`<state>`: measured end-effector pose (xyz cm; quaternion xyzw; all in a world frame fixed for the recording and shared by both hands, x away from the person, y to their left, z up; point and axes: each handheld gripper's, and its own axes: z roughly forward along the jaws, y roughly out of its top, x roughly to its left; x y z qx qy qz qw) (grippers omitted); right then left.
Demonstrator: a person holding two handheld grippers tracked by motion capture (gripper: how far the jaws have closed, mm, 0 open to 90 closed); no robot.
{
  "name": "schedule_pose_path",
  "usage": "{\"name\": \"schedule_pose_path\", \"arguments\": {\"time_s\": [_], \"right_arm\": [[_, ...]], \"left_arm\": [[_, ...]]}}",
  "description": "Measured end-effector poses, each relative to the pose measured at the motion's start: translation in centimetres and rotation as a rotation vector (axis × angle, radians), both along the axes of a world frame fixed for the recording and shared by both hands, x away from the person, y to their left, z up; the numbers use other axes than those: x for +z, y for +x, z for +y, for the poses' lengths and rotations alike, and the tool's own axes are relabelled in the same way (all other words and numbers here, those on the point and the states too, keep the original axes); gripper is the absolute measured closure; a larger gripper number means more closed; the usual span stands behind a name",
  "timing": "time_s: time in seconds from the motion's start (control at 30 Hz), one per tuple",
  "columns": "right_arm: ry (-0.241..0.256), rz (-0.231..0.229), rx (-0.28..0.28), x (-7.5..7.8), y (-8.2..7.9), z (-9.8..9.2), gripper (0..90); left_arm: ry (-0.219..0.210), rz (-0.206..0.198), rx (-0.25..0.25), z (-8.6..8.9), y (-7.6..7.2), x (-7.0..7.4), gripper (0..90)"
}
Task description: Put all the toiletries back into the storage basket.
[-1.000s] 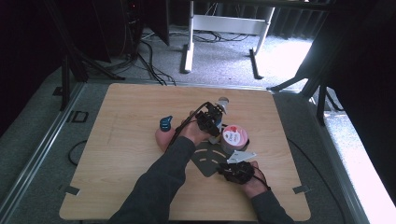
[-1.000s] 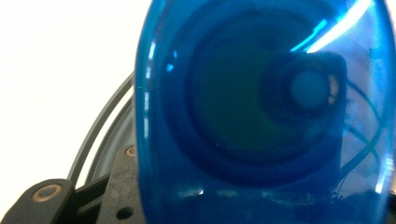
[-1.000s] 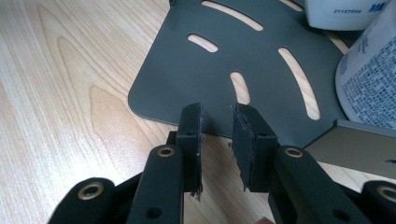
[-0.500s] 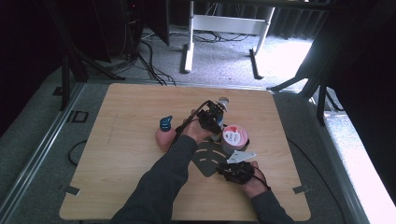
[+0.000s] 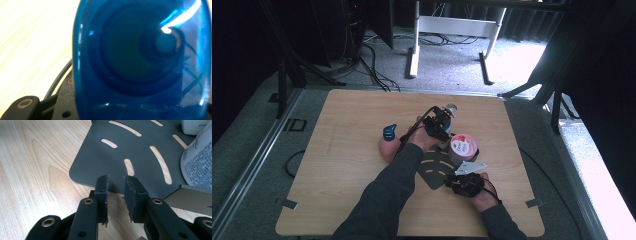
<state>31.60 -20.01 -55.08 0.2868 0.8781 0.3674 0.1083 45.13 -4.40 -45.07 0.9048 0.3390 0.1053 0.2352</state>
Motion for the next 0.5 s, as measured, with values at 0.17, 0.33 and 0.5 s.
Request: {"name": "schedule_pose_path", "arguments": {"time_s": [0.17,0.33,0.5], "right_arm": [[0.001,0.000,0.001,0.0,0.0,0.0,72.4],[0.000,0.001,0.002,0.0,0.0,0.0,72.4],[-0.001,0.001,0.002,0.0,0.0,0.0,72.4]], "left_arm": [[0.023,0.000,-0.010,-0.4,0.1,0.1,56.0],[0.028,-0.007,-0.022,-0.9,0.1,0.1,56.0],[0.024,-0.005,-0.018,-1.1,0.2,0.1,55.9]]}}
